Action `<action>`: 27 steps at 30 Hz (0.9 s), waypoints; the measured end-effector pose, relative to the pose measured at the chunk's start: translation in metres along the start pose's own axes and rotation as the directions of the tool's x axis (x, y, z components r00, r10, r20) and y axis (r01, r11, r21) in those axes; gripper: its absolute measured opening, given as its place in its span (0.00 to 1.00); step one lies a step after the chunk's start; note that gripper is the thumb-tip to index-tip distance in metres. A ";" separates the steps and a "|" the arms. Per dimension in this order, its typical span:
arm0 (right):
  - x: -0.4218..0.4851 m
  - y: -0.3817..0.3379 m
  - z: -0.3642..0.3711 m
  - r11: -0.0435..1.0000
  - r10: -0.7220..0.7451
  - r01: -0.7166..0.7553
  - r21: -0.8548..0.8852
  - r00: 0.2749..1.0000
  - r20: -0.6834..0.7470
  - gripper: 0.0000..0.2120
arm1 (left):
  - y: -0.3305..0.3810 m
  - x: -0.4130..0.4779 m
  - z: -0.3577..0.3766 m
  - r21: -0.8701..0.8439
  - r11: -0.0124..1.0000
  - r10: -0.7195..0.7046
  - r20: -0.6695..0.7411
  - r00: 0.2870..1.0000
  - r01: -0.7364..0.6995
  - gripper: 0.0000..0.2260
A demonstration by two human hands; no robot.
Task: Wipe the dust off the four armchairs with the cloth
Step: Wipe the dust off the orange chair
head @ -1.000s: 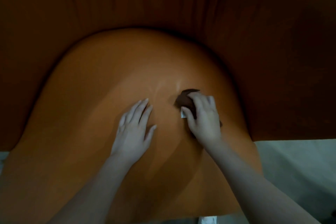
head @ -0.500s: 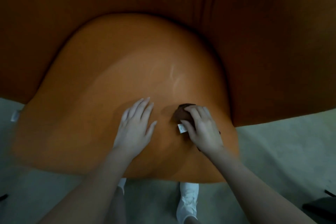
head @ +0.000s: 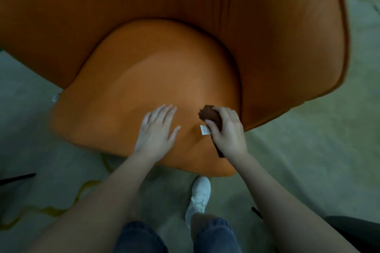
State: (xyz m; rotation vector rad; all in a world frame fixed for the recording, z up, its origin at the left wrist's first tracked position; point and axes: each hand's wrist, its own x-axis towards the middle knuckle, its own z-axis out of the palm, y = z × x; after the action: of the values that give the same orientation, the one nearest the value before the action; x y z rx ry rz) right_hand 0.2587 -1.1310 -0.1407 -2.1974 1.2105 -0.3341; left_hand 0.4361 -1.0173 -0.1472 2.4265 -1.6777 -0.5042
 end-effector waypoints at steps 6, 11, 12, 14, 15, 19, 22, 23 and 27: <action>-0.022 -0.022 -0.049 0.998 -0.019 0.018 0.057 1.000 0.013 0.13 | 0.036 -0.034 -0.034 -0.001 0.996 -0.090 0.036 0.995 0.090 0.23; -0.043 -0.034 -0.090 0.999 -0.014 0.012 0.050 0.999 0.042 0.14 | 0.067 -0.058 -0.070 -0.036 0.992 -0.119 0.063 0.991 0.122 0.22; -0.048 -0.038 -0.098 0.999 -0.004 0.002 0.045 0.999 0.042 0.13 | 0.072 -0.063 -0.078 -0.044 0.991 -0.127 0.066 0.990 0.130 0.22; -0.057 -0.044 -0.113 0.999 0.019 -0.020 0.042 0.999 0.032 0.13 | 0.082 -0.069 -0.094 -0.052 0.990 -0.129 0.076 0.989 0.133 0.22; -0.062 -0.048 -0.120 0.998 0.035 -0.036 0.046 0.999 0.029 0.13 | 0.085 -0.072 -0.102 -0.050 0.990 -0.126 0.082 0.989 0.131 0.21; -0.079 -0.061 -0.146 0.994 0.089 -0.090 0.054 0.996 0.019 0.14 | 0.092 -0.074 -0.129 -0.041 0.994 -0.093 0.132 0.987 0.099 0.21; -0.095 -0.069 -0.169 0.983 0.174 -0.172 0.063 0.984 -0.037 0.14 | 0.097 -0.073 -0.147 -0.042 0.996 -0.073 0.172 0.982 0.081 0.21; -0.101 -0.071 -0.177 0.976 0.211 -0.207 0.069 0.975 -0.065 0.14 | 0.098 -0.073 -0.153 -0.037 0.997 -0.057 0.185 0.981 0.064 0.21; -0.120 -0.080 -0.205 0.945 0.325 -0.312 0.095 0.928 -0.185 0.13 | 0.105 -0.074 -0.176 -0.036 0.999 0.014 0.208 0.978 -0.007 0.20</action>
State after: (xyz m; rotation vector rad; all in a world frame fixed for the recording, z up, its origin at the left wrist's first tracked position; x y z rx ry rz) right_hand 0.1477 -1.0777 0.0777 -1.9049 1.6162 -0.4569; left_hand 0.3824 -0.9989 0.0632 2.4110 -1.7413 -0.8045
